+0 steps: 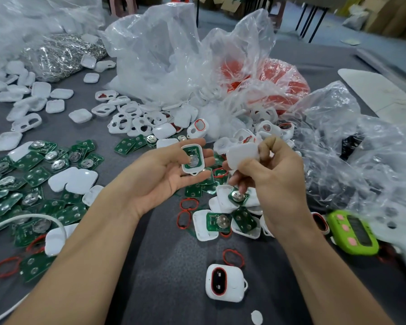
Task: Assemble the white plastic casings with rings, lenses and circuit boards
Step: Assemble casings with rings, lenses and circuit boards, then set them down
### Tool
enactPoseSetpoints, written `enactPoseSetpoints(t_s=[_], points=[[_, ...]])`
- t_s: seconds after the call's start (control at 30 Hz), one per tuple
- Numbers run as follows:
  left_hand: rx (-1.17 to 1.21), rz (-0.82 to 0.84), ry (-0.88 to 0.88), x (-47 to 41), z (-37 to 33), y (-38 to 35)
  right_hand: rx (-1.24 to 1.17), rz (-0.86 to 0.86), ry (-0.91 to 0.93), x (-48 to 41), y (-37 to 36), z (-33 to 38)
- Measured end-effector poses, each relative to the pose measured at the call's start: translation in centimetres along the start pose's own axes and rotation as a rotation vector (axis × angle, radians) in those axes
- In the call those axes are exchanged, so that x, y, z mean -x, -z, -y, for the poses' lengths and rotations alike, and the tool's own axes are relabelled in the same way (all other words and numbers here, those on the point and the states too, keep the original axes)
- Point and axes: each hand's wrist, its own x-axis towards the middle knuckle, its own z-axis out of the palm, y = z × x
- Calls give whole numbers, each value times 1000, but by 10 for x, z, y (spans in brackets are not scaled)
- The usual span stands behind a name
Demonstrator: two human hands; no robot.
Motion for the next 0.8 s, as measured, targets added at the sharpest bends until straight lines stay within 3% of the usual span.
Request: enactPoseSetpoints(t_s=[0.2, 0.3, 0.43, 0.6, 0.8], points=[[4, 68, 19, 0, 3, -3, -241, 147, -170, -1, 2, 2], [-24, 89, 34, 0, 5, -5, -259, 185, -164, -1, 2, 6], [-20, 87, 39, -1, 7, -6, -75, 198, -8, 0, 0, 3], [-48, 92, 47, -1, 7, -5, 393, 139, 135, 3, 4, -3], [-85, 99, 46, -3, 9, -3, 553, 18, 228, 8, 0, 0]])
